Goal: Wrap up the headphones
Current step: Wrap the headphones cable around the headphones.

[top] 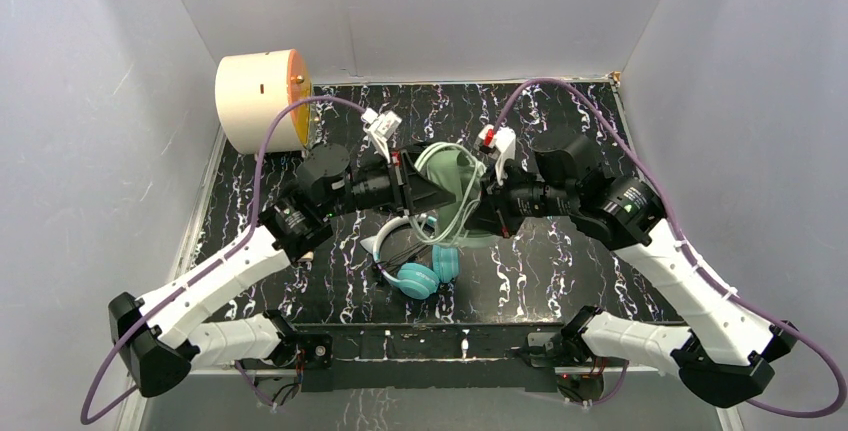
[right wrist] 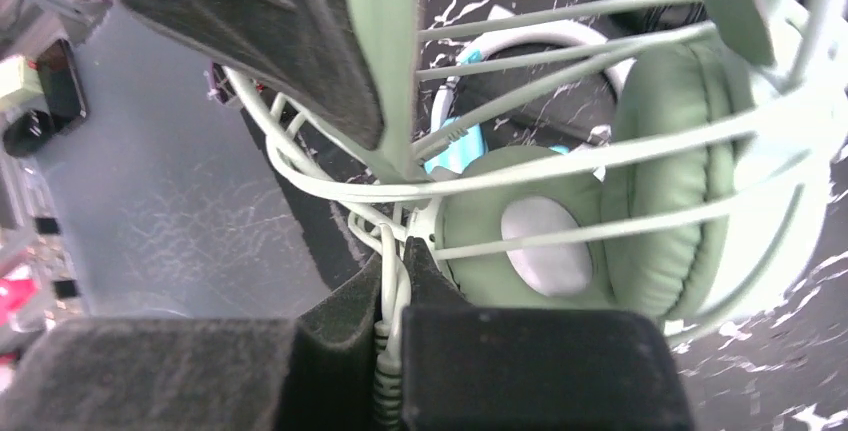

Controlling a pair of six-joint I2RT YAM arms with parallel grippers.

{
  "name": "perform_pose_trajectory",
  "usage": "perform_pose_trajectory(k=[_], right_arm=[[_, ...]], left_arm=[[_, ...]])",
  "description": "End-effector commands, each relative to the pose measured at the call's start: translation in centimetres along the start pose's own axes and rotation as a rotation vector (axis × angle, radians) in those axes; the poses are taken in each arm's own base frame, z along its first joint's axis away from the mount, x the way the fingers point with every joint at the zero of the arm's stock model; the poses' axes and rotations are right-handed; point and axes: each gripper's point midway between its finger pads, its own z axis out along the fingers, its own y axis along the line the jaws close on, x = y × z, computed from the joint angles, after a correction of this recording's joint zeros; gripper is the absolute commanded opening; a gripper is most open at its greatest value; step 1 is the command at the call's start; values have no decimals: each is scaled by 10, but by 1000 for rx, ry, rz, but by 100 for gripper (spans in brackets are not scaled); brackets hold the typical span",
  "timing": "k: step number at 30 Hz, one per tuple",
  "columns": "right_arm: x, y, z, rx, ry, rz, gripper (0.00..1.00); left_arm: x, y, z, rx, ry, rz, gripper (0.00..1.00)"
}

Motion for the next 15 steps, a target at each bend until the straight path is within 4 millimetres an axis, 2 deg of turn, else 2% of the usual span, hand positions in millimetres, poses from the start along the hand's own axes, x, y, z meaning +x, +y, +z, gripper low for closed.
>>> perform_pose_trajectory(k=[1,5,12,15], right_arm=[[-19,-3,-6,75,-102,173,0],[-12,-13,2,120,-33,222,0],[10,-33,8,231,137,252,0],[12,-37,8,251,157,256,3]], left_arm=[[-6,-35,-15,156,-64,-225,0],[-3,-34,-14,222,-98,-364,0],[1,-31,-15,272,-121,-459,0],[2,-24,-13,264,-136,-486,0]])
